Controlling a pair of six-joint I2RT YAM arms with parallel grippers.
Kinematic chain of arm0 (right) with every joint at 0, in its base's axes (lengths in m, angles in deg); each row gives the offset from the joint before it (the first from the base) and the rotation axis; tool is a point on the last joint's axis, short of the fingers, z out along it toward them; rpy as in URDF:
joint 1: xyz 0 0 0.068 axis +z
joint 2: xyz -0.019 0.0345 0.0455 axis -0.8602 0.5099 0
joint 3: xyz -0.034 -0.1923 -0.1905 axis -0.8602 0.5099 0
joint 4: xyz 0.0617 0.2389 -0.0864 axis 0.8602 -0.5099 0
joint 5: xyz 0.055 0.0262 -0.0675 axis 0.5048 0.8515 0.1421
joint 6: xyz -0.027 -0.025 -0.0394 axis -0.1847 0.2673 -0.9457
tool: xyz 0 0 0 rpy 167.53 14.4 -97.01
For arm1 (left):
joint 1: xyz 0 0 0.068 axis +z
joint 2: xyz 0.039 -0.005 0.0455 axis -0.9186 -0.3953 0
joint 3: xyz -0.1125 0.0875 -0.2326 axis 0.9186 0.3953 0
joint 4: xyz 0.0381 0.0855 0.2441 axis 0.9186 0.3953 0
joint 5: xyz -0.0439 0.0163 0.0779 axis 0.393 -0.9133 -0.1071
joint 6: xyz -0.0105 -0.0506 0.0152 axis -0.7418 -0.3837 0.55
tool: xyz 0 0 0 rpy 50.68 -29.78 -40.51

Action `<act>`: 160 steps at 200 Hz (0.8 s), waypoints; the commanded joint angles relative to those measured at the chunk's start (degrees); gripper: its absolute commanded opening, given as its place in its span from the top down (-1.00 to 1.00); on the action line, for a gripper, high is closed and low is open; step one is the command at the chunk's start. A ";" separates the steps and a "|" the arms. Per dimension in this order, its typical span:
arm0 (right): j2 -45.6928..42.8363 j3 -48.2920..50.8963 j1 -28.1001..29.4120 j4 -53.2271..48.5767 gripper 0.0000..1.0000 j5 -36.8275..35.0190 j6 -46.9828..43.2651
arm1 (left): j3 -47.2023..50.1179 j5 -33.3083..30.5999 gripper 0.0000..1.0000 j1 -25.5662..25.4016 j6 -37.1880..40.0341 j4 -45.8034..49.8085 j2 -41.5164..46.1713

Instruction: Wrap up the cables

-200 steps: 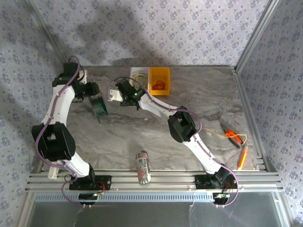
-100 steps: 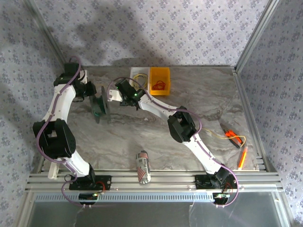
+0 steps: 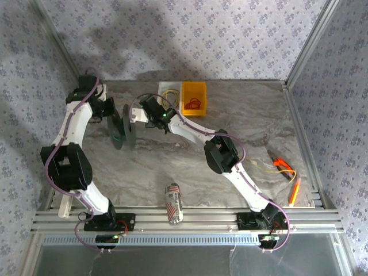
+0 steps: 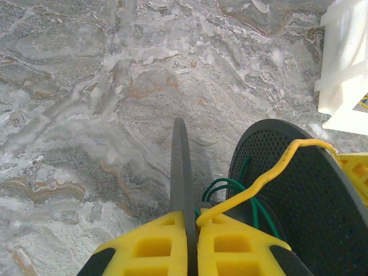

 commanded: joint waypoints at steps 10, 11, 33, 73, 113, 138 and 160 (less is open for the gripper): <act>-2.78 0.88 0.62 -0.52 0.99 -1.24 -0.94 | -1.21 1.16 1.00 -0.19 -0.58 1.89 -1.83; -2.87 0.88 0.62 -0.47 0.99 -1.26 -0.93 | -1.26 1.13 1.00 -0.21 -0.58 1.90 -1.78; -4.10 0.70 0.17 -0.88 0.61 -0.43 0.40 | -2.23 0.33 1.00 -0.17 -0.49 2.98 -1.08; -9.22 1.99 -1.48 -2.62 -0.85 4.68 5.18 | -4.43 0.23 1.00 -0.22 -0.34 4.33 0.20; -17.25 6.85 -3.76 -2.30 -1.00 8.75 8.72 | -8.44 0.91 1.00 -0.18 -0.49 6.10 -0.06; -23.96 11.82 -6.35 -2.39 -1.00 11.14 11.59 | -11.72 1.93 1.00 -0.27 -0.67 7.18 -0.27; -29.82 18.17 -9.06 -2.37 -1.00 11.53 13.42 | -16.19 3.40 1.00 -0.36 -0.71 9.07 -0.76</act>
